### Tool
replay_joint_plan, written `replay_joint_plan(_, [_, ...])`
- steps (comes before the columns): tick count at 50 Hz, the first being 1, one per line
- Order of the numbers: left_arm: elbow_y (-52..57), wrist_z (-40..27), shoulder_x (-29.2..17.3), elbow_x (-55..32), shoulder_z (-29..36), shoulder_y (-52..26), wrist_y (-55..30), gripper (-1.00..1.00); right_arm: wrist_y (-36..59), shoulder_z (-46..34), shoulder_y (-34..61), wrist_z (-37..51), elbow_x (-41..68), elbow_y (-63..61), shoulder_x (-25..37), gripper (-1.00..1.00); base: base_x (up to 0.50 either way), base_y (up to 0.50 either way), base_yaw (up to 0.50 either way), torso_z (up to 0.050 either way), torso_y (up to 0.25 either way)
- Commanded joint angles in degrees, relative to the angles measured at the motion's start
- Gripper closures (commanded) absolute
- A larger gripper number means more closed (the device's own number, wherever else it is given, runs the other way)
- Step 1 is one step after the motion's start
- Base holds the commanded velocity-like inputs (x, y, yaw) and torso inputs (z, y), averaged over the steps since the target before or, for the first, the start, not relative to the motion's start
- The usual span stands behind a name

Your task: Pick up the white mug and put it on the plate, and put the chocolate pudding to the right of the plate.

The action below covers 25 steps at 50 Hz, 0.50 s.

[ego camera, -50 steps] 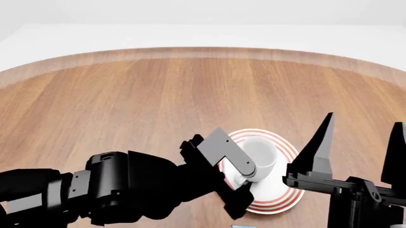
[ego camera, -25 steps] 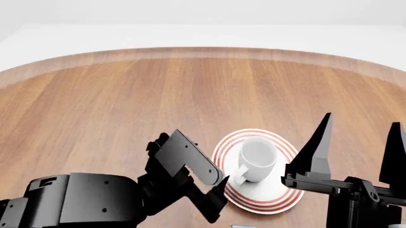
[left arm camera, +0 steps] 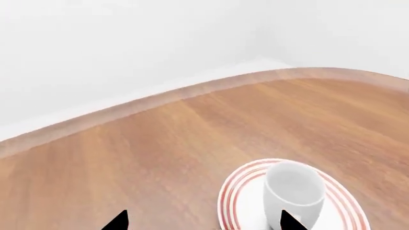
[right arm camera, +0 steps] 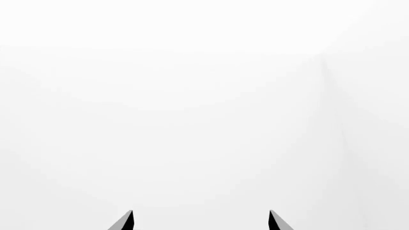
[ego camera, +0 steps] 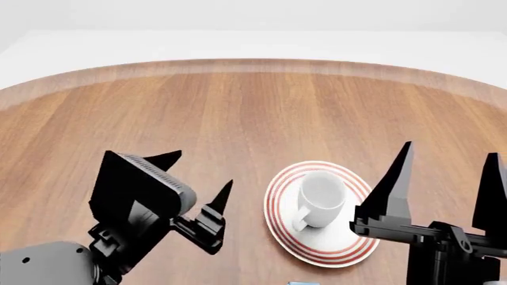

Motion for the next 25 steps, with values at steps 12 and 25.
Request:
replay_joint_plan(12, [0.3, -14.2, -8.3, 7.5, -4.2, 5.7, 12.0, -1.0, 0.4, -0.5, 0.0, 0.1, 0.1, 0.0, 0.4, -1.0, 0.0, 0.0, 0.0, 0.0, 0.0])
replay_joint_plan(25, [-1.0, -18.7, -7.6, 9.7, -4.9, 7.3, 14.6, -1.0, 3.6, -1.3, 0.4, -0.1, 0.2, -1.2, 0.8, -1.0, 0.0, 0.0, 0.0, 0.0, 0.0])
